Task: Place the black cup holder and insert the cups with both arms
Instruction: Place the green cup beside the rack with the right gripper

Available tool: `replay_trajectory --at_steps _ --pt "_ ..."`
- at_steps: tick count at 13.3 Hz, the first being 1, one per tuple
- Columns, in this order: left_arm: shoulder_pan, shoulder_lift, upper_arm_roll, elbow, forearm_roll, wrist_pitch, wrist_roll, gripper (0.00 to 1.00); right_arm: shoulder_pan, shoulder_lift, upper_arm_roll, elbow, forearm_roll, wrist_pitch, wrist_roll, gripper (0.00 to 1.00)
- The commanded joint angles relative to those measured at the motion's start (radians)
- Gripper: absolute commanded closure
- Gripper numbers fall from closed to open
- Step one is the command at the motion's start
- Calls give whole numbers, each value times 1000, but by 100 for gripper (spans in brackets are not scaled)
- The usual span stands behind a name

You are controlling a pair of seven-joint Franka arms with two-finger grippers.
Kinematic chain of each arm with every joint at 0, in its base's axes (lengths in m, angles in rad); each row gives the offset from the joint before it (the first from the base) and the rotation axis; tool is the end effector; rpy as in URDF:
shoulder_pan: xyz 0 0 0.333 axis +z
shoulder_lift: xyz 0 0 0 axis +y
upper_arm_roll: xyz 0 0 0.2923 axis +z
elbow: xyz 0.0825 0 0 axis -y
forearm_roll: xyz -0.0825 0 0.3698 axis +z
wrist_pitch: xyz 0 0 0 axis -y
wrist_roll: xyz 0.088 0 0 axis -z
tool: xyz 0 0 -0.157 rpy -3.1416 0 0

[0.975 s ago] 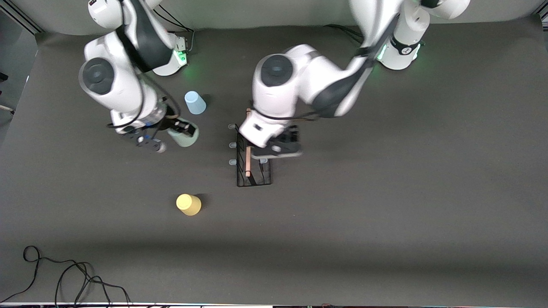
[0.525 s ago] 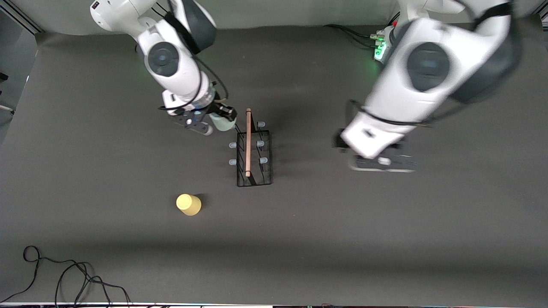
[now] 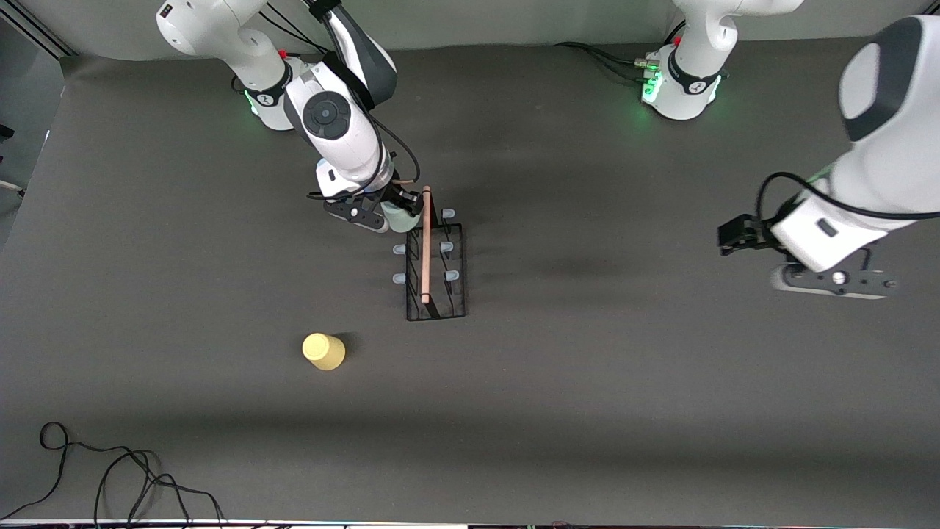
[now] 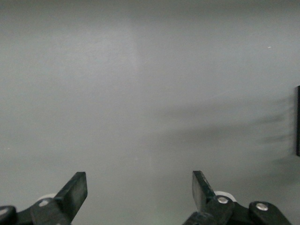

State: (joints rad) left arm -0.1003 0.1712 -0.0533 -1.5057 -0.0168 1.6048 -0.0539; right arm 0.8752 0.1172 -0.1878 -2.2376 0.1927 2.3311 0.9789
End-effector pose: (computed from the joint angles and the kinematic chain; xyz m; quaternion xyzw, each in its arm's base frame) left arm 0.5770 -0.0901 0.4871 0.9981 -0.0490 -0.0371 0.0091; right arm 0.3972 0.3378 0.2535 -0.9758 0.2105 0.0498 0.0316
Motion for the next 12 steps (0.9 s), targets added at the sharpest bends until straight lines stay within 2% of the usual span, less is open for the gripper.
replay_trajectory --at_steps 1,3,5,8,10,12 --pt "56 -65 -7 -64 -11 -19 31 0 10 15 -12 4 13 24 20 3" --pt "73 -100 -5 -64 6 -34 49 0 4 -4 -19 22 13 1 14 0" --pt "85 -128 -2 -65 15 -54 52 0 -1 -17 -39 106 4 -146 1 0" --pt "97 -157 3 -67 15 -57 51 0 -1 -7 -143 291 -10 -355 -136 0" --pt "99 -160 4 -67 15 -57 37 0 -2 -1 -240 328 -10 -363 -300 0" --pt "97 -160 4 -67 14 -57 28 0 -7 66 -335 372 -9 -348 -501 0"
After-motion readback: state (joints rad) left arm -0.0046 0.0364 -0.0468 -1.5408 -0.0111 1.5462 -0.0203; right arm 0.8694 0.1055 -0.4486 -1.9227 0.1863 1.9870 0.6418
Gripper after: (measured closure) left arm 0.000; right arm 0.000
